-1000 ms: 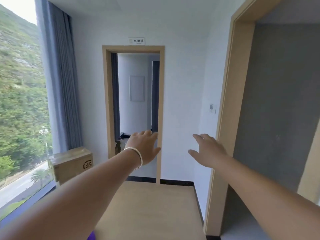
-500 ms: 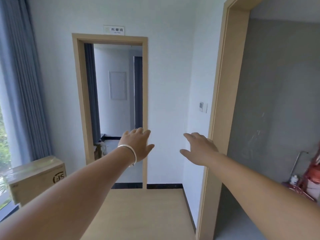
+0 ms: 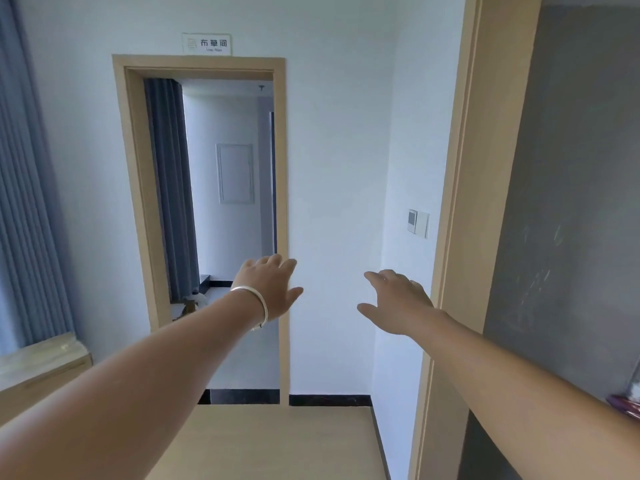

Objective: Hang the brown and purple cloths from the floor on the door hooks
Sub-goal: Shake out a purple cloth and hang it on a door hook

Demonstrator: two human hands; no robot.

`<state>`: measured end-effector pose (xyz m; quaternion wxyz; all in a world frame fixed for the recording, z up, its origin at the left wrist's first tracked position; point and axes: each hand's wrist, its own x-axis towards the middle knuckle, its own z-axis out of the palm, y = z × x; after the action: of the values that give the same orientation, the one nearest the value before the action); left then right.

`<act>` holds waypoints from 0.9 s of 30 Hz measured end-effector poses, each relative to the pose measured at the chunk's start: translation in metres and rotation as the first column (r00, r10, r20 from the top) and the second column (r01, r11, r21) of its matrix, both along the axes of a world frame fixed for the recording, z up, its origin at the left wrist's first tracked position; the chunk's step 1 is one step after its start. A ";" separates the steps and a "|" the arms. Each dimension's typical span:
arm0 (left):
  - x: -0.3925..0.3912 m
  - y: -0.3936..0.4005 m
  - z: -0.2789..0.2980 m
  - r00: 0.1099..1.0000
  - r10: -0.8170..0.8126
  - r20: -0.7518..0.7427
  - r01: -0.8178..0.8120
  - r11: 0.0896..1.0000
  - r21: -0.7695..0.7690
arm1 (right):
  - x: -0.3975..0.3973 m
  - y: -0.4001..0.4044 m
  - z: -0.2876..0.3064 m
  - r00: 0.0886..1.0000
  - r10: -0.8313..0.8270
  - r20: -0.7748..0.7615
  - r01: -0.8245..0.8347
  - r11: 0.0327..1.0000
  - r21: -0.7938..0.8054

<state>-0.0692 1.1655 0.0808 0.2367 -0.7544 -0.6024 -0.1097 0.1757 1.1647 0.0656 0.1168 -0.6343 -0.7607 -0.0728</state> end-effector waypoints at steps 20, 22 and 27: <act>0.015 0.349 -0.026 1.000 -0.031 -0.001 0.031 0.999 -0.039 | 0.009 0.334 -0.017 0.999 0.004 0.048 -0.004 1.000 -0.015; 0.004 0.387 -0.021 1.000 -0.023 0.011 0.023 0.999 -0.045 | -0.002 0.373 -0.011 0.998 0.017 0.055 -0.016 1.000 -0.007; -0.025 0.456 -0.020 1.000 0.026 0.018 -0.025 0.999 -0.045 | -0.029 0.453 -0.008 0.997 0.052 0.055 -0.052 0.999 0.007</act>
<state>-0.0945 1.6215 0.0608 0.2153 -0.7508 -0.6164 -0.1004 0.1462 1.6173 0.0578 0.1004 -0.6117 -0.7795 -0.0901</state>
